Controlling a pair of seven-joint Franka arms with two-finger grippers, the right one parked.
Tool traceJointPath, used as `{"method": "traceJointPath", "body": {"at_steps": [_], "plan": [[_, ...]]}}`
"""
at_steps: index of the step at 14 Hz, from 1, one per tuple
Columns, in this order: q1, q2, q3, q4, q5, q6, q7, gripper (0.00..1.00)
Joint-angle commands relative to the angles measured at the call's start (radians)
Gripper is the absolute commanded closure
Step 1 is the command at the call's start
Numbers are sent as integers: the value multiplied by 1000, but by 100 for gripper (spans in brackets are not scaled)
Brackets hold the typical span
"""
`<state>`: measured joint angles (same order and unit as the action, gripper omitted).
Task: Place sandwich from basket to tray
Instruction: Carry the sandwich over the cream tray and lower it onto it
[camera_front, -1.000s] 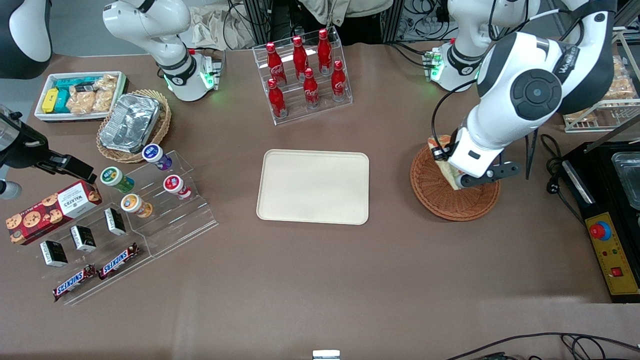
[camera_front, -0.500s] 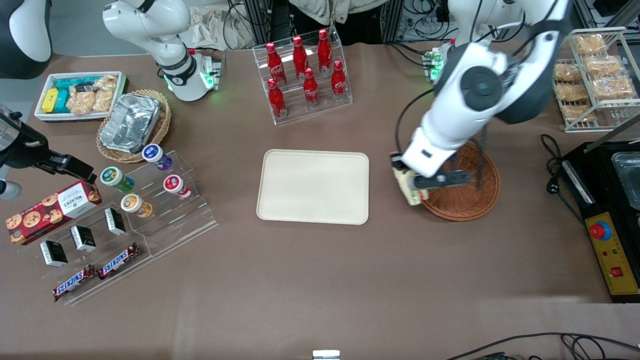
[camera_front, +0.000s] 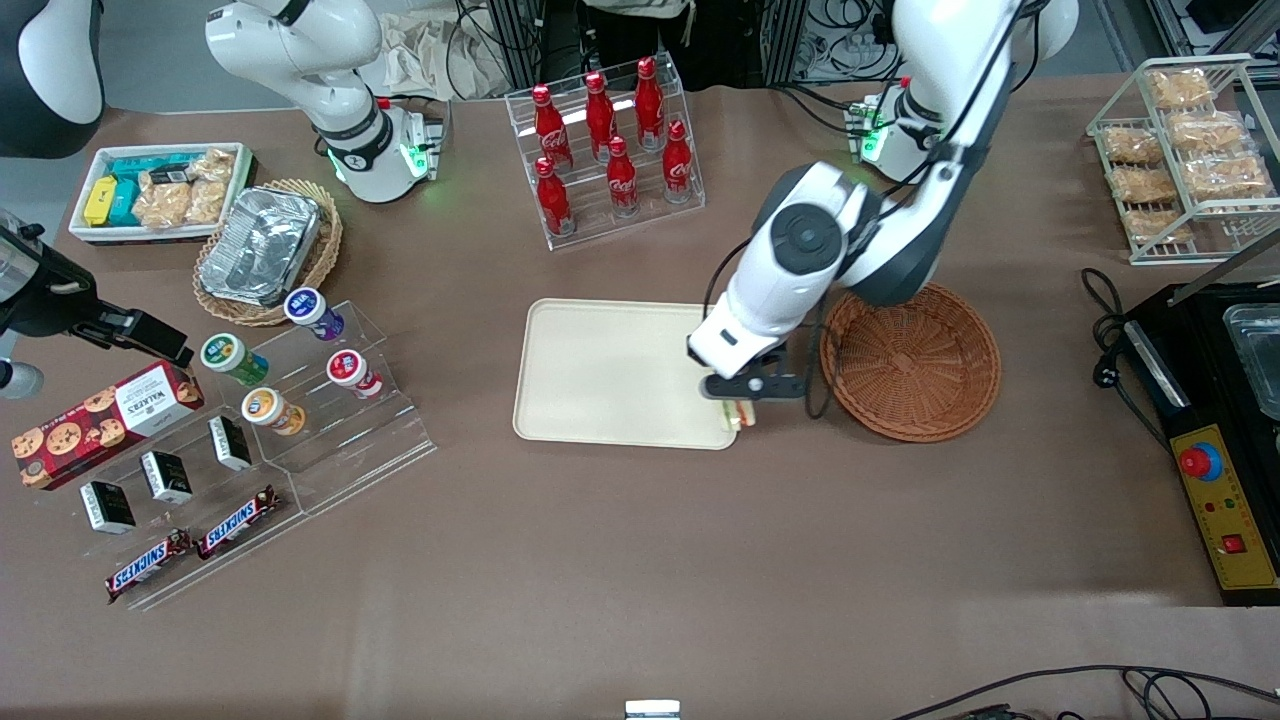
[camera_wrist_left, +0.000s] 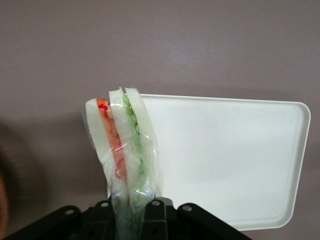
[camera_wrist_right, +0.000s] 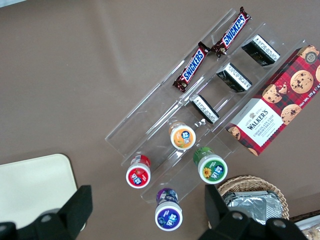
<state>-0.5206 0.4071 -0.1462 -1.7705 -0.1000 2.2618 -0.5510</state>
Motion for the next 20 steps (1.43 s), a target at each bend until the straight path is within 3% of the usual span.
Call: {"method": "traceJointPath", "body": {"at_steps": [1,10,11,12,13,20], "plan": [[-18,64,11,16,-7,51,69,100],[-24,168,13,11,-1,122,174,100],[-24,164,13,2,-3,122,169,74],[-22,151,16,-1,0,121,166,8],[-21,124,19,-9,-3,114,151,1],[77,-71,77,-30,-1,12,78,0]]}}
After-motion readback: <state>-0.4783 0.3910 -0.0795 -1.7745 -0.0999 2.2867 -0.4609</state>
